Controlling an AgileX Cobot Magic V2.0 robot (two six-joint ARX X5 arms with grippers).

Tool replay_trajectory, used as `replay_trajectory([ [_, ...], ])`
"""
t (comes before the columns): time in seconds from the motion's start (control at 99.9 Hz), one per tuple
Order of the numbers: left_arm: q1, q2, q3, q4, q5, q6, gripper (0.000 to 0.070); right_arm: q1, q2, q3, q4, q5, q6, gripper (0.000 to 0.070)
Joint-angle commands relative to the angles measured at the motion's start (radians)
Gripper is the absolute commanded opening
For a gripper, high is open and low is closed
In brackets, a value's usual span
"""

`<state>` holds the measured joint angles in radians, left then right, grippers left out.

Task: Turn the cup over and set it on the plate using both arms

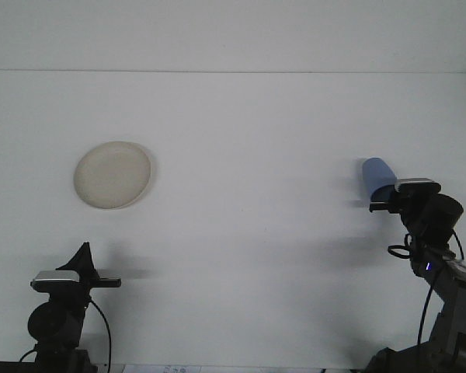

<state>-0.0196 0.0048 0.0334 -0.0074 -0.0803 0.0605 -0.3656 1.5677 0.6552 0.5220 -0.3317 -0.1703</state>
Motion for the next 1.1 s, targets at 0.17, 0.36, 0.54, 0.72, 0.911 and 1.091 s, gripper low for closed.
replay_trajectory([
  [0.17,0.002,-0.002,-0.019,0.010,-0.002,-0.008,0.0013,0.010,-0.085,0.008,-0.060,-0.015,0.136,0.0000],
  [0.36,0.002,-0.002,-0.019,0.010,-0.002,-0.008,0.0013,0.063,-0.343,0.018,-0.300,0.000,0.263,0.0000],
  [0.54,0.002,-0.002,-0.019,0.010,-0.002,-0.008,0.0012,0.184,-0.583,0.159,-0.846,-0.001,0.279,0.0000],
  [0.72,0.002,-0.002,-0.019,0.010,-0.002,-0.008,0.0012,0.413,-0.641,0.369,-1.202,0.021,0.261,0.0000],
  [0.911,0.002,-0.002,-0.019,0.010,-0.002,-0.008,0.0012,0.721,-0.511,0.566,-1.471,0.118,0.274,0.0000],
  [1.091,0.002,-0.002,-0.019,0.010,-0.002,-0.008,0.0012,0.961,-0.307,0.697,-1.649,0.250,0.247,0.0000],
])
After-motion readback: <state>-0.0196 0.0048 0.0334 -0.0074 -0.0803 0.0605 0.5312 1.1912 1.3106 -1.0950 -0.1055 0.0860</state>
